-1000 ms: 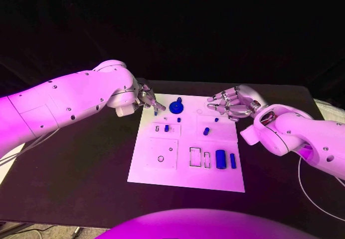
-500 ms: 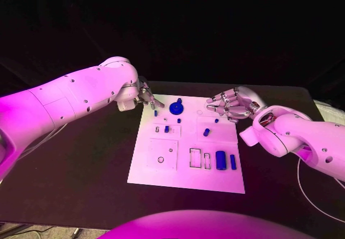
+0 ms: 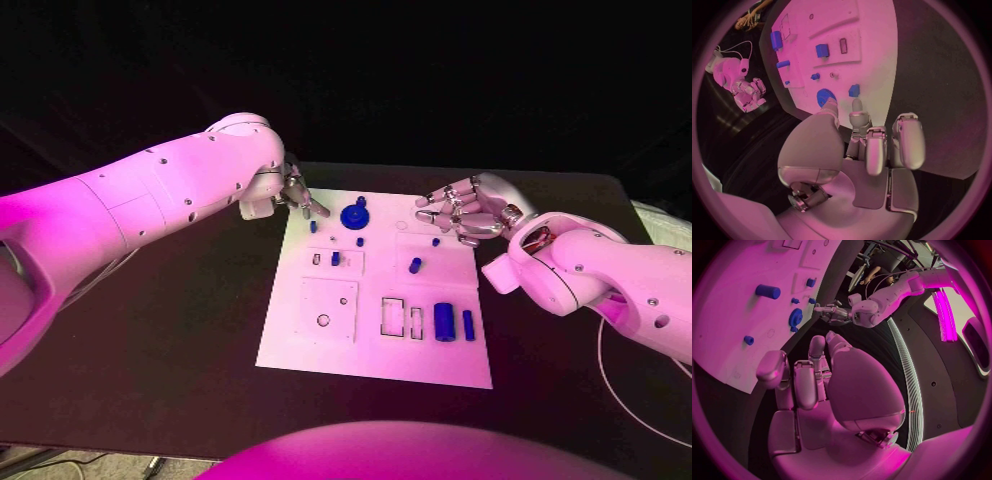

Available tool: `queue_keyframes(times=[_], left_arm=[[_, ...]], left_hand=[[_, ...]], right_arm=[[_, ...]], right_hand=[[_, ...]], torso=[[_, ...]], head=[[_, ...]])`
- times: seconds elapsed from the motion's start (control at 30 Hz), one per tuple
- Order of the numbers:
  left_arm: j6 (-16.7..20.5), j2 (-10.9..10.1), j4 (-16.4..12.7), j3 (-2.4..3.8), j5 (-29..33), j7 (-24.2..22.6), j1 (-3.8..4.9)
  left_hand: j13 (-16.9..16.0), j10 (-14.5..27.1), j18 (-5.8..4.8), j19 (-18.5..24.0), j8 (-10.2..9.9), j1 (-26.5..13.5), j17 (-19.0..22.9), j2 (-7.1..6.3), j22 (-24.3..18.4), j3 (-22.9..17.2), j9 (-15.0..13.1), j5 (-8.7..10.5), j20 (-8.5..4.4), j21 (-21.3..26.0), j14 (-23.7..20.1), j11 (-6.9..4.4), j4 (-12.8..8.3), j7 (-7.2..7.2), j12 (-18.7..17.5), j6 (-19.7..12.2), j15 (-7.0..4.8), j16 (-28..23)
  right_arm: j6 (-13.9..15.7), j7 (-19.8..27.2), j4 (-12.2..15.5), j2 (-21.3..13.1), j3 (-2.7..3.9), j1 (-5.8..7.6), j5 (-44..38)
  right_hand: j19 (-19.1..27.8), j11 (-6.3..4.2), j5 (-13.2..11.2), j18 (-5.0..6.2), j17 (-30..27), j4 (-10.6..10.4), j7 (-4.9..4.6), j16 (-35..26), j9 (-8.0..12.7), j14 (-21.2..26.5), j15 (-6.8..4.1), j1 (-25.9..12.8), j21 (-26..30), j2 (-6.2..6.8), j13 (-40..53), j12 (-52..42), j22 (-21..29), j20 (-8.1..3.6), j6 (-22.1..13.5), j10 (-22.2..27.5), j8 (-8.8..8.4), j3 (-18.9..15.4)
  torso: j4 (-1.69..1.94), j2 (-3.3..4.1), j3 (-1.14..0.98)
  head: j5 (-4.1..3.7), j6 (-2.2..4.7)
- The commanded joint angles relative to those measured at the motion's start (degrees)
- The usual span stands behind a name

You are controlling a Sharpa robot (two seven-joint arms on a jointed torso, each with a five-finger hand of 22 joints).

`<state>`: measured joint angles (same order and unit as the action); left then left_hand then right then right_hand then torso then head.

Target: Assemble the parts on the task board

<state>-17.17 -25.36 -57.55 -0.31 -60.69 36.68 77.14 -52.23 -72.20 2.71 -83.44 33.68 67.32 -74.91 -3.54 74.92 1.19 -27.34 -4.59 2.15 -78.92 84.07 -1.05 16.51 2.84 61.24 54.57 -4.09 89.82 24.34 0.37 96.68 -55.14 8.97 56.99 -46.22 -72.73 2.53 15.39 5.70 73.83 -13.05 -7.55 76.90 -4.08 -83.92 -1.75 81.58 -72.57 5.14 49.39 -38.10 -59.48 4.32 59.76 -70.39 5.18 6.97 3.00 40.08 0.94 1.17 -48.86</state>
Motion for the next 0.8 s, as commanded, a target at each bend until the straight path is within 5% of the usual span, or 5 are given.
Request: queue_keyframes(times=[0.03, 0.8], left_arm=[[-2.11, 0.26, 0.38, 0.0, -1.43, 0.03, 0.05], [-4.45, 1.65, 2.18, -0.22, -1.58, 0.81, -0.4]], left_hand=[[-0.07, -0.42, 0.57, -0.31, 0.44, 0.3, -15.09, 0.55, 3.49, 0.49, -0.13, -0.06, -0.16, -0.22, 5.93, -0.08, -0.12, 0.02, 0.34, 0.27, -0.36, 0.18], [-1.04, -1.32, 0.34, -0.81, 1.69, 1.92, -15.09, 2.23, 4.38, 0.9, -0.8, -0.86, -0.46, -0.95, 5.93, -0.42, -0.18, -0.34, 1.38, 0.44, -0.65, 0.18]], right_arm=[[-0.62, 0.52, 0.07, 0.05, 0.0, -0.05, -0.15], [-0.67, 0.58, 0.17, 0.08, 0.0, -0.05, -0.16]], right_hand=[[0.29, -0.14, -0.09, 0.59, 0.06, -0.2, -0.01, -0.14, -0.02, -2.62, -0.02, -0.41, 0.12, -0.02, 0.03, -0.13, -0.02, 0.19, -0.28, 0.24, -0.09, -0.11], [0.2, -0.14, -0.13, 0.58, 0.16, -0.26, -0.01, -0.06, -0.04, -2.68, -0.05, -0.54, 0.1, -0.13, 0.09, -0.31, -0.08, 0.17, -0.24, 0.16, -0.05, -0.15]], torso=[[0.01, -0.03, 0.01], [-0.02, -0.01, -0.02]], head=[[0.05, -0.05], [-0.07, -0.29]])
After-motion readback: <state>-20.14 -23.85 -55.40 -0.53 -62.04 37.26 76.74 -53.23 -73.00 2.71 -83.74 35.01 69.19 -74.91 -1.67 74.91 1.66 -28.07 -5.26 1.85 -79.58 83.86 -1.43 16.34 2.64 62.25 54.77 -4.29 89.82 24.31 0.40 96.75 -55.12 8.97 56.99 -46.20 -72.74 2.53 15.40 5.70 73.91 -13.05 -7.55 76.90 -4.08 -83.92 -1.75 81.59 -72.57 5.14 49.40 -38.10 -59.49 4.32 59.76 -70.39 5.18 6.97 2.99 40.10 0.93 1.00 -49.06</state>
